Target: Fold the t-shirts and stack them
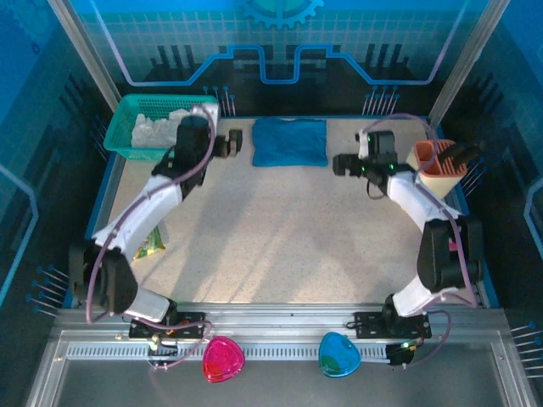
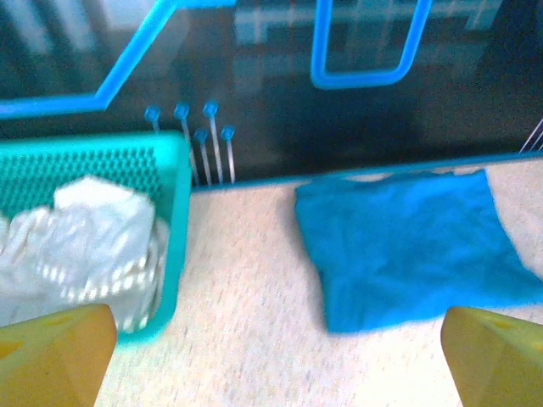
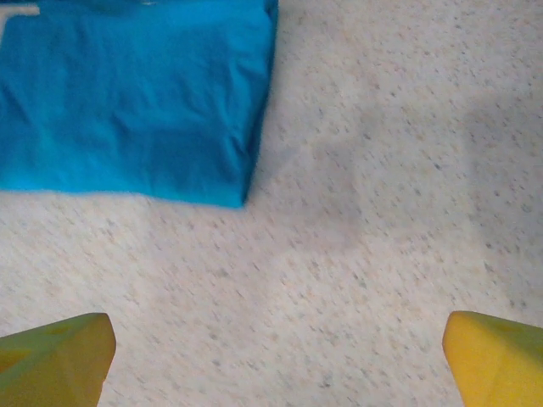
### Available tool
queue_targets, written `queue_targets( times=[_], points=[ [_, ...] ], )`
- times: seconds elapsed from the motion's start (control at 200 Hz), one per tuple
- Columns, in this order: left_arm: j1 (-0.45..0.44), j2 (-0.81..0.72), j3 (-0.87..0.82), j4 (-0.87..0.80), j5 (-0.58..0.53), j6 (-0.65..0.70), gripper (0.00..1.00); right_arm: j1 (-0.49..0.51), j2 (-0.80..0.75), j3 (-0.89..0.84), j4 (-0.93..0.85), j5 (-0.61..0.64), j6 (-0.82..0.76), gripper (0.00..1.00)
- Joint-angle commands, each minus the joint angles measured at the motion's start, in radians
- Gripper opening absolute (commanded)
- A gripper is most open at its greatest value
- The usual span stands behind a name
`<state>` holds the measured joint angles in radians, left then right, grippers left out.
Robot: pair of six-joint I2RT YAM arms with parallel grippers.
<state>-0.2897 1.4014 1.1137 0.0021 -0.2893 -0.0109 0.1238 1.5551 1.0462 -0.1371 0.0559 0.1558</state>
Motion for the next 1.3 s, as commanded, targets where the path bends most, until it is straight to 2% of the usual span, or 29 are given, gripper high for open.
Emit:
queue_targets(
  times=[0.0,0.105,0.215,0.36,0.42,0.475,0.54,0.605,0.661,0.701,0.786,0.846,0.916,1.061,1.136,1.161,1.211,1.256,1.296],
  points=[
    [0.025,-0.118,-0.276,0.329,-0.092,0.027,0.99,-0.029,-0.075,-0.214,0.353,0.079,-0.112,1.0],
    [0.052,-0.192,-0.436,0.37,-0.202,0.011,0.99,-0.042,-0.101,-0.34,0.459,0.096,-0.14,1.0],
    [0.066,-0.229,-0.607,0.49,-0.249,-0.003,0.99,-0.053,-0.096,-0.454,0.63,0.103,-0.141,1.0],
    [0.09,-0.166,-0.763,0.694,-0.291,-0.018,0.99,-0.07,-0.044,-0.622,0.959,0.043,-0.14,1.0],
    [0.105,-0.108,-0.796,0.787,-0.291,0.003,0.99,-0.084,-0.012,-0.673,1.086,0.016,-0.13,1.0],
    [0.122,-0.054,-0.817,0.899,-0.278,0.024,0.99,-0.092,-0.02,-0.693,1.107,-0.001,-0.127,1.0],
    [0.144,-0.02,-0.832,0.986,-0.198,0.046,0.99,-0.095,-0.018,-0.709,1.146,-0.016,-0.129,1.0],
    [0.184,0.039,-0.823,1.009,-0.131,0.012,0.99,-0.095,-0.013,-0.73,1.193,-0.018,-0.131,1.0],
    [0.192,0.108,-0.827,1.106,-0.1,0.033,0.99,-0.095,-0.017,-0.744,1.21,-0.022,-0.132,1.0],
    [0.191,0.109,-0.826,1.068,-0.052,0.03,0.99,-0.095,-0.013,-0.751,1.23,-0.036,-0.136,1.0],
    [0.193,0.184,-0.805,1.131,-0.063,0.046,0.99,-0.093,-0.014,-0.754,1.232,-0.056,-0.146,1.0],
    [0.206,0.151,-0.764,0.971,-0.011,0.023,0.99,-0.095,-0.015,-0.73,1.181,-0.056,-0.145,1.0],
    [0.236,0.159,-0.749,0.963,0.033,0.006,0.99,-0.095,-0.017,-0.702,1.128,-0.067,-0.152,1.0],
    [0.244,0.153,-0.746,0.948,0.039,0.0,0.99,-0.083,-0.018,-0.788,1.286,-0.057,-0.161,1.0],
    [0.244,0.155,-0.745,0.953,0.039,0.002,0.99,-0.073,-0.006,-0.814,1.353,0.038,-0.144,1.0],
    [0.243,0.154,-0.746,0.953,0.038,0.001,0.99,-0.073,-0.008,-0.799,1.334,0.078,-0.129,1.0],
    [0.242,0.155,-0.748,0.959,0.034,0.003,0.99,-0.075,-0.021,-0.73,1.185,0.144,-0.099,1.0],
    [0.243,0.155,-0.746,0.956,0.032,-0.001,0.99,-0.05,-0.019,-0.662,1.053,0.151,-0.13,1.0],
    [0.242,0.155,-0.746,0.955,0.031,-0.001,0.99,-0.03,-0.009,-0.663,1.065,0.147,-0.155,1.0]
  ],
)
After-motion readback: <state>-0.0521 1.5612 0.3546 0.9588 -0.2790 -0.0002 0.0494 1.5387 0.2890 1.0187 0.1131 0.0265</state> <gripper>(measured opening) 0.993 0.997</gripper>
